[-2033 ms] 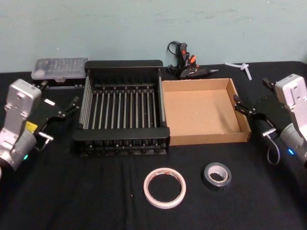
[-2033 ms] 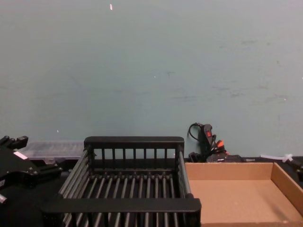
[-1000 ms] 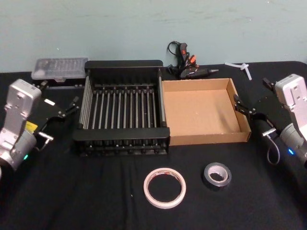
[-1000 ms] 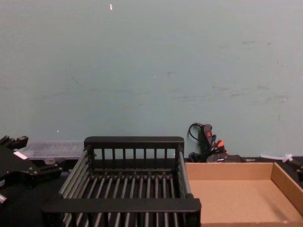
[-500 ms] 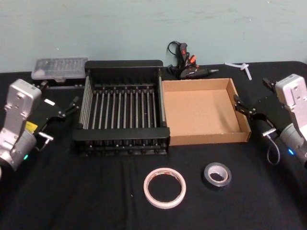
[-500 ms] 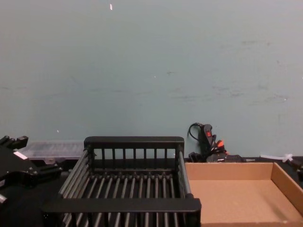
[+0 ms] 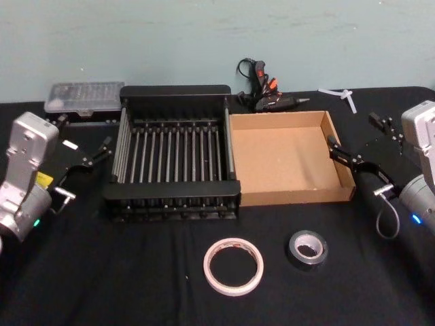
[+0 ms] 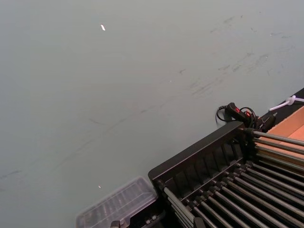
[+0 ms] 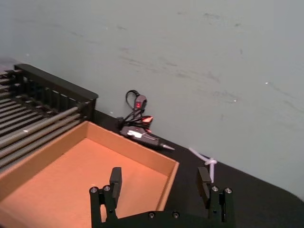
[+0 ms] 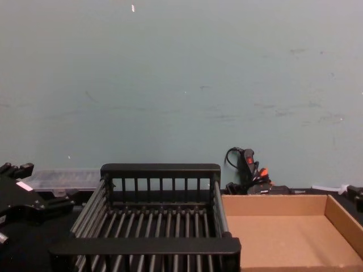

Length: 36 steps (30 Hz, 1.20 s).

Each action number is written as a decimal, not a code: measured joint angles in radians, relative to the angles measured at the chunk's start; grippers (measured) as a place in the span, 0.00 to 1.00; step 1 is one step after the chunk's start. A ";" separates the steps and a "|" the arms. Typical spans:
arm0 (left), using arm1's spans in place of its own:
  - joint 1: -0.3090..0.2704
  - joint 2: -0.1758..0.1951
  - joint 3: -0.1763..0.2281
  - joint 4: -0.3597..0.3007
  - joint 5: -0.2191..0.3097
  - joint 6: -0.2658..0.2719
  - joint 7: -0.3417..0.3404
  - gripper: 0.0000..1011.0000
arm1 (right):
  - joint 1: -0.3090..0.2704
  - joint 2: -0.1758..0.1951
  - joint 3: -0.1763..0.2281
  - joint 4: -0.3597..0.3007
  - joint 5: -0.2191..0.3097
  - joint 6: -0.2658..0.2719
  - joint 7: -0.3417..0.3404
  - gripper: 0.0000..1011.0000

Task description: Pick up the white tape and place it into the black box , Pick up the silver tape and place it into the brown box.

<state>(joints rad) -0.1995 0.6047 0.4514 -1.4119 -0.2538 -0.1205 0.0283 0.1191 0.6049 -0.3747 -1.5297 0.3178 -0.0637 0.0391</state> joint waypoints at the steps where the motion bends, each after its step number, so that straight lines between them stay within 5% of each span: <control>1: 0.000 0.000 0.000 0.000 0.000 0.000 0.000 0.99 | -0.006 0.002 0.004 -0.012 0.005 0.008 0.003 0.99; 21: 0.000 0.000 0.000 0.000 0.000 0.000 0.000 0.99 | -0.171 0.014 0.081 -0.257 0.102 0.244 0.040 0.99; 36: 0.000 0.000 0.000 0.000 0.000 0.000 0.000 0.99 | -0.242 0.003 0.109 -0.338 0.149 0.458 0.049 0.99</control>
<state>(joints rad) -0.1996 0.6047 0.4514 -1.4120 -0.2539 -0.1205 0.0283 -0.1228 0.6075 -0.2652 -1.8676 0.4668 0.3947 0.0878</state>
